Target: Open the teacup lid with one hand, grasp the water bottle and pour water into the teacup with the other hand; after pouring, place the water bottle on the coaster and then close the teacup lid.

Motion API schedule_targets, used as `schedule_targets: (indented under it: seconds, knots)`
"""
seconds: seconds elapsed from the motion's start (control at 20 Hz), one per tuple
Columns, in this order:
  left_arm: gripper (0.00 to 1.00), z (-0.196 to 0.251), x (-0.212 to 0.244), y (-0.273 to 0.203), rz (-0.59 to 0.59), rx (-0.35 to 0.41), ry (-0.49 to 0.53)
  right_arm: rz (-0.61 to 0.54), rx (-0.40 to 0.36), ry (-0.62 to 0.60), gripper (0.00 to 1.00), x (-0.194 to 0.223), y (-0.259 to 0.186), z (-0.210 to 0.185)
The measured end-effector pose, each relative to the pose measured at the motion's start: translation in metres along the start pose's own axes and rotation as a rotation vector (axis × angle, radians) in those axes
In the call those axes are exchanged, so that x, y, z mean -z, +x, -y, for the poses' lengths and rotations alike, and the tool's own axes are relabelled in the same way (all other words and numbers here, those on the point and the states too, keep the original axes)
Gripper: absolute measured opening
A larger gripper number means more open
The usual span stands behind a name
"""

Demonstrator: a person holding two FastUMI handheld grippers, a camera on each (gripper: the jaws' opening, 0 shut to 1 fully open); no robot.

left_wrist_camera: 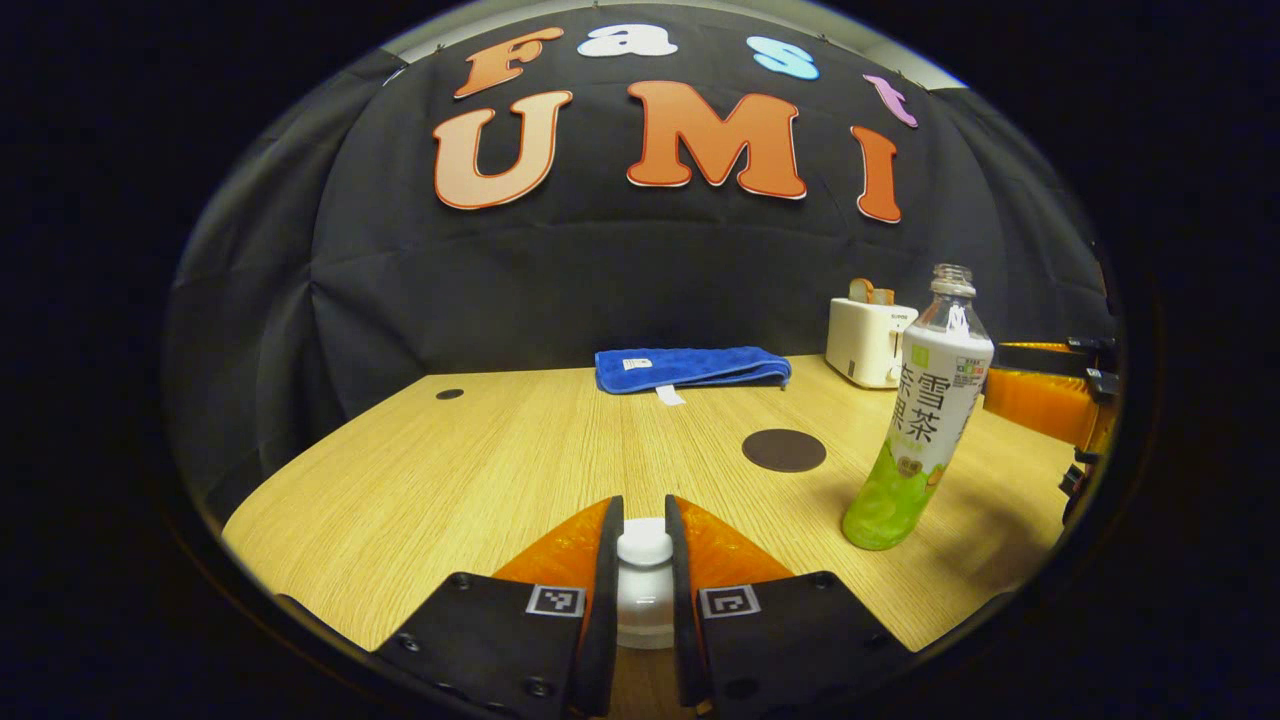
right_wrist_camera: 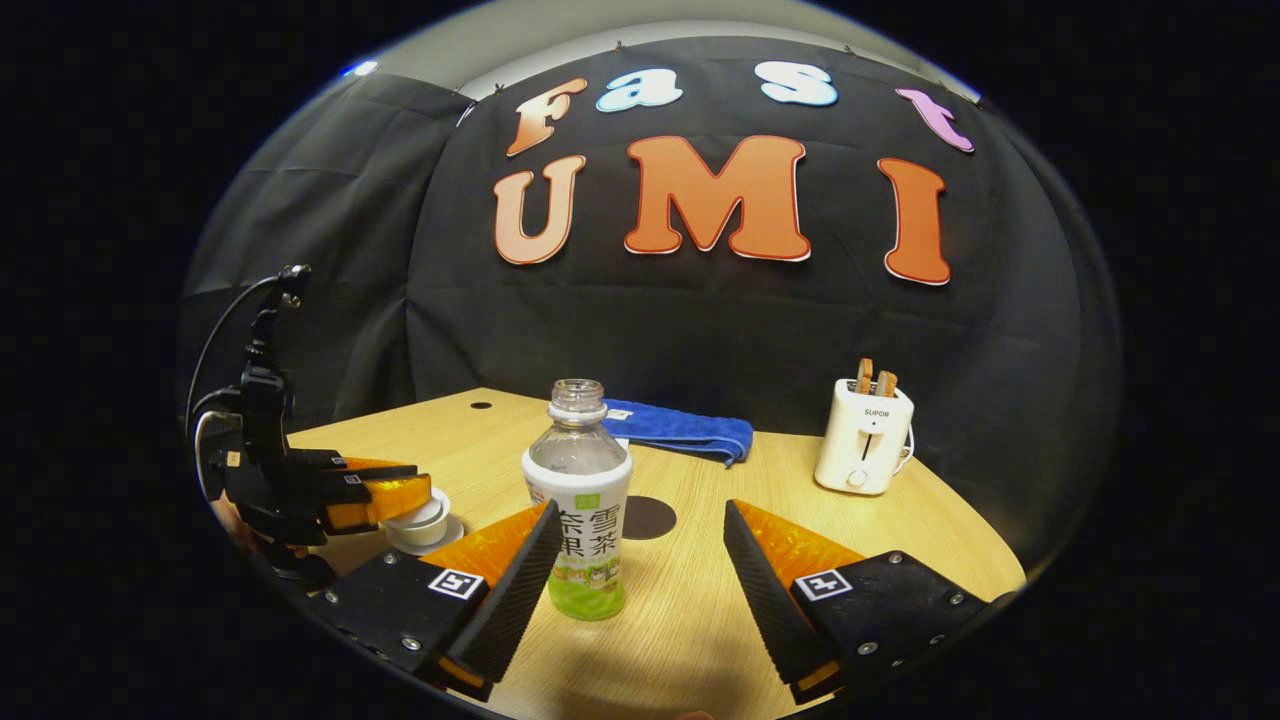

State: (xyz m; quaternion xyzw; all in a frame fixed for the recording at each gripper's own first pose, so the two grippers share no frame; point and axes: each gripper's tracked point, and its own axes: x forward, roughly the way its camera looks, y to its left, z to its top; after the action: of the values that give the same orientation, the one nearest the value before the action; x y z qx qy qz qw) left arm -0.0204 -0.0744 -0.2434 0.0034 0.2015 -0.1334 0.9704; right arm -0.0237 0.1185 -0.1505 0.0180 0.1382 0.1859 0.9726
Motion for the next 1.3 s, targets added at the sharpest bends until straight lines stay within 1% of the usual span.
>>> schedule_targets:
  seconds: [0.2, 0.3, 0.45, 0.7, 0.75, 0.8, 0.9, 0.95, 1.05, 1.15, 1.3]
  knots:
    - [0.26, -0.013, -0.015, -0.005, 0.044, -0.033, -0.007, -0.023, -0.022, -0.013, 0.97, 0.008, 0.007, -0.011]
    - [0.28, -0.023, -0.024, -0.008, 0.064, -0.056, -0.012, -0.033, -0.033, -0.017, 0.97, 0.012, 0.012, -0.017]
    - [0.28, -0.042, -0.032, -0.016, 0.078, -0.106, 0.009, -0.064, -0.038, -0.032, 0.98, 0.018, 0.02, -0.025]
    - [0.27, -0.066, -0.046, -0.033, 0.124, -0.15, 0.028, -0.109, -0.056, -0.036, 0.94, 0.028, 0.035, -0.039]
    - [0.27, -0.069, -0.046, -0.035, 0.127, -0.156, 0.027, -0.12, -0.056, -0.035, 0.9, 0.031, 0.037, -0.042]
    - [0.27, -0.072, -0.045, -0.037, 0.128, -0.161, 0.027, -0.133, -0.056, -0.039, 0.83, 0.034, 0.04, -0.043]
    - [0.27, -0.08, -0.039, -0.039, 0.126, -0.171, 0.024, -0.153, -0.038, -0.053, 0.8, 0.042, 0.045, -0.043]
    - [0.27, -0.082, -0.036, -0.041, 0.123, -0.173, 0.021, -0.159, -0.021, -0.057, 0.8, 0.046, 0.047, -0.041]
    - [0.26, -0.087, -0.03, -0.042, 0.114, -0.174, 0.012, -0.156, -0.022, -0.031, 0.7, 0.046, 0.052, -0.043]
    - [0.27, -0.091, -0.025, -0.042, 0.107, -0.177, 0.005, -0.169, -0.021, -0.025, 0.65, 0.046, 0.05, -0.044]
    - [0.27, -0.1, -0.023, -0.044, 0.109, -0.181, -0.005, -0.165, 0.003, -0.079, 0.61, 0.038, 0.049, -0.039]
